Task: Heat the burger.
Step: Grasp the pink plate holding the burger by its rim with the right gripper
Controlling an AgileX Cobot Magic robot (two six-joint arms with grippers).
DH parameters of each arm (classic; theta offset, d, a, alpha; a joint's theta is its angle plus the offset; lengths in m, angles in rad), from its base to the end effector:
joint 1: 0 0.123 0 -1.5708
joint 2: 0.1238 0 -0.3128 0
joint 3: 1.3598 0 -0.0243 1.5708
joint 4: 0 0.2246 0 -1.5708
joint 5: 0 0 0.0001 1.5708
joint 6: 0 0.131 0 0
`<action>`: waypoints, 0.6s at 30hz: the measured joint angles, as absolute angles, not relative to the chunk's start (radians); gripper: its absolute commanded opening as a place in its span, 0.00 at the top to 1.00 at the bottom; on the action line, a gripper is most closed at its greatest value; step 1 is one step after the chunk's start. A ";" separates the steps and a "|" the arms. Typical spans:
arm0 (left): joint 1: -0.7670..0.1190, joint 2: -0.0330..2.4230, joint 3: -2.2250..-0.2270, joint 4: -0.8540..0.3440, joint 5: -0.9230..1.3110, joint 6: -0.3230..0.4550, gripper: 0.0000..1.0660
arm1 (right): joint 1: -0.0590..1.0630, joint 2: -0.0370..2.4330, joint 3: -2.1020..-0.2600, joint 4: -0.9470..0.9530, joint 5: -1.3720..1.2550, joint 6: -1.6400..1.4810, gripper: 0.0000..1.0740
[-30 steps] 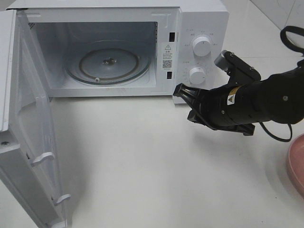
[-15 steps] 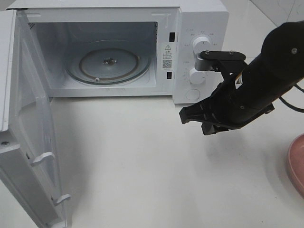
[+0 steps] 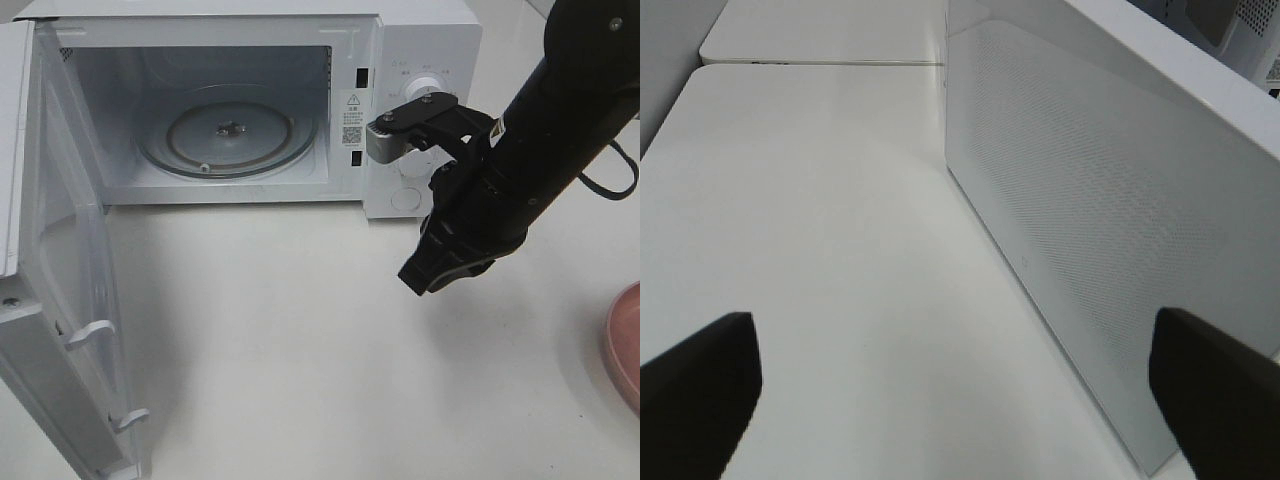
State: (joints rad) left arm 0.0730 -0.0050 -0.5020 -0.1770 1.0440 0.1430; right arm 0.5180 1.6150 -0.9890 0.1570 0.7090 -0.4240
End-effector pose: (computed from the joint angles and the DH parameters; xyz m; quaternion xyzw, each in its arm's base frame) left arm -0.0196 -0.0214 0.2504 0.0325 0.8431 -0.0307 0.5360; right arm 0.2537 0.1599 0.2137 -0.4015 0.8997 0.0674 0.1573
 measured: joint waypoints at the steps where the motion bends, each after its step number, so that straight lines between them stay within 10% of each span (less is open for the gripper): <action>1: 0.073 -0.005 -0.502 -0.177 1.044 0.143 0.08 | 0.518 1.615 -0.989 0.157 0.709 -0.424 0.92; 18: 0.073 -0.005 -0.502 -0.177 1.044 0.143 0.08 | 0.632 1.615 -0.989 -0.063 0.792 -1.073 0.85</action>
State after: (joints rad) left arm 0.0730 -0.0050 -0.5020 -0.1770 1.0440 0.1430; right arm 0.6320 1.6150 -0.9890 -0.0630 0.7920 -1.0730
